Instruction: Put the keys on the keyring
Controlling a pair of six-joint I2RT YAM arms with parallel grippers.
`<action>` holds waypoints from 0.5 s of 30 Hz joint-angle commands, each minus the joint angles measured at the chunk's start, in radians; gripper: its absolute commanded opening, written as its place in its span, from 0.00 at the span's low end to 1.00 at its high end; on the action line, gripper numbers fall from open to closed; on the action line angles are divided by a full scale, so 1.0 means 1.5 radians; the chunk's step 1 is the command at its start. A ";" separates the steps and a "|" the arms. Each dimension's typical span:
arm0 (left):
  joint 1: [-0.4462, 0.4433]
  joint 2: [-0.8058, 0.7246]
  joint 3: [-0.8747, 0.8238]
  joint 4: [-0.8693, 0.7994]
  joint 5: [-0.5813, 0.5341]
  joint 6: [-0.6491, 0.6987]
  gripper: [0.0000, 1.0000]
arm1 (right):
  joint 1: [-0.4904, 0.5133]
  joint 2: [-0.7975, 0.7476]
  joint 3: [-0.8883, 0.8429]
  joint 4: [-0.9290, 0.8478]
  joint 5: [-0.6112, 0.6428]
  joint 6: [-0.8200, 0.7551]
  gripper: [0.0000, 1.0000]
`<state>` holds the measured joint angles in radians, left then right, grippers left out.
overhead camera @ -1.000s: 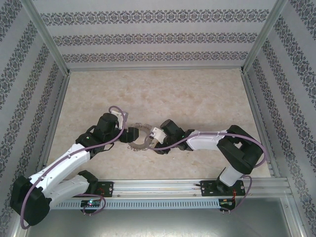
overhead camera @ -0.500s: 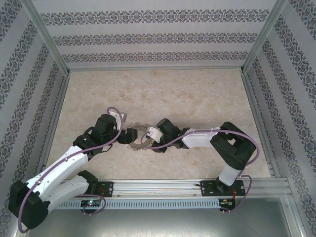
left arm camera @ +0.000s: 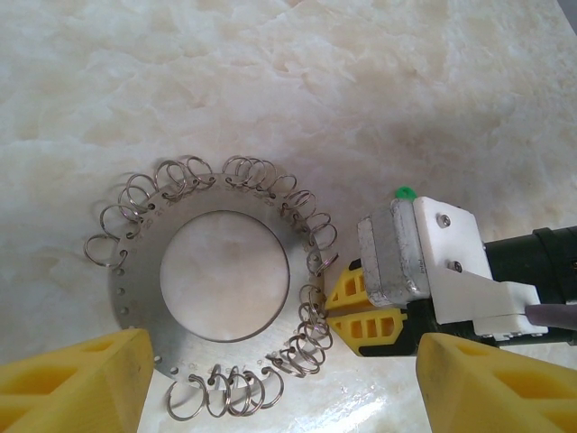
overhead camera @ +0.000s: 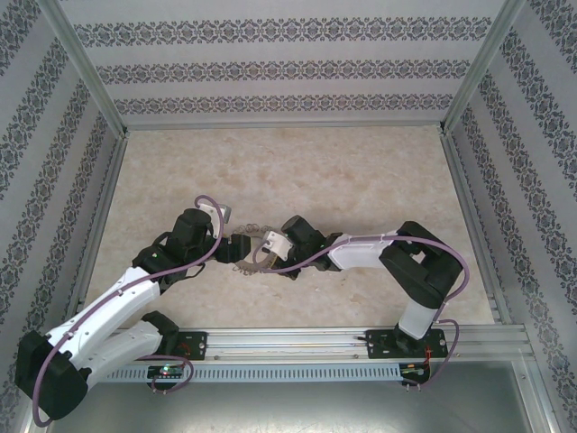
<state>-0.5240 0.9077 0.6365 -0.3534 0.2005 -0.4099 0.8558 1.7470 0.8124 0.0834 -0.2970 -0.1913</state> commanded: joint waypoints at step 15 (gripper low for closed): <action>-0.005 -0.004 0.014 -0.016 -0.006 0.011 0.77 | 0.020 0.020 0.029 0.013 0.002 0.008 0.30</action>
<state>-0.5240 0.9077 0.6365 -0.3534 0.2005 -0.4099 0.8738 1.7626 0.8341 0.0917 -0.2882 -0.1867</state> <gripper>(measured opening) 0.772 0.295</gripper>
